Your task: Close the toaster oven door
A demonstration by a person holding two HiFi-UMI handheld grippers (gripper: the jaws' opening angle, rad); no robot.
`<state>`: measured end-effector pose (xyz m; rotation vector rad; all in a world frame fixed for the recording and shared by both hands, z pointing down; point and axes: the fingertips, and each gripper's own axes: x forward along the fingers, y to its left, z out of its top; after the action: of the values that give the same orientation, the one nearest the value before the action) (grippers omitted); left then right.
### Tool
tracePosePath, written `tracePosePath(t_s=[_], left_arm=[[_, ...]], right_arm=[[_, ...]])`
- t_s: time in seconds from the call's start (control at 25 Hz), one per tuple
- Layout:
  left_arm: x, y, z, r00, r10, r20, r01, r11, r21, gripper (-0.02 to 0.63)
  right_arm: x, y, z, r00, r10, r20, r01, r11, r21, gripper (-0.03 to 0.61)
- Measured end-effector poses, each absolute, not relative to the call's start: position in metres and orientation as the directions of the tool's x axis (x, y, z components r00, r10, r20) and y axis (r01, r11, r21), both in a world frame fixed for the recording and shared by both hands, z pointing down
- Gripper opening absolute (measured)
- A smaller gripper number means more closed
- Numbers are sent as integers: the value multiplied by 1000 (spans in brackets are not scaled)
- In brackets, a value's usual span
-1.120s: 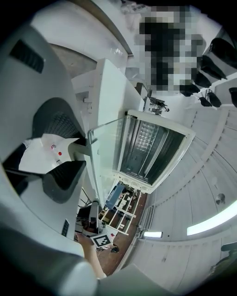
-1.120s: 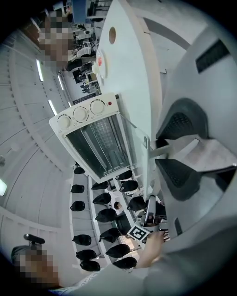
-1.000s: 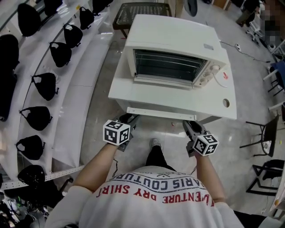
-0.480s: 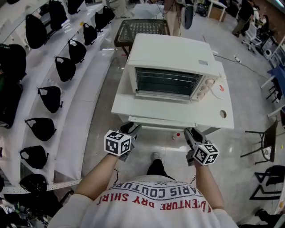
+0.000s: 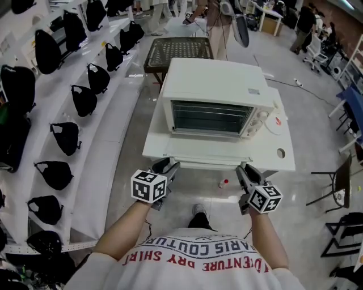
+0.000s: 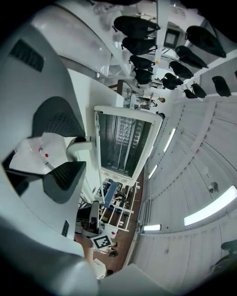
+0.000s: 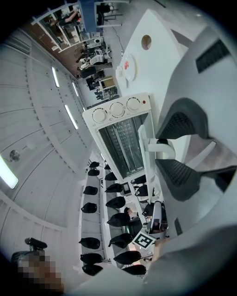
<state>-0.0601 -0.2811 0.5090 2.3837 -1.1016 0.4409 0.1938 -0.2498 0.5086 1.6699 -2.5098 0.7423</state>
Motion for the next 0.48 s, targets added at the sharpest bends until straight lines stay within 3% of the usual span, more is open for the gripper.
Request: tracePosePath(t_s=[0.48], left_arm=[[-58, -315, 460, 623, -659, 420, -781, -546, 302, 176]], right_arm=[[197, -284, 461, -431, -866, 253, -868, 322, -379, 144]])
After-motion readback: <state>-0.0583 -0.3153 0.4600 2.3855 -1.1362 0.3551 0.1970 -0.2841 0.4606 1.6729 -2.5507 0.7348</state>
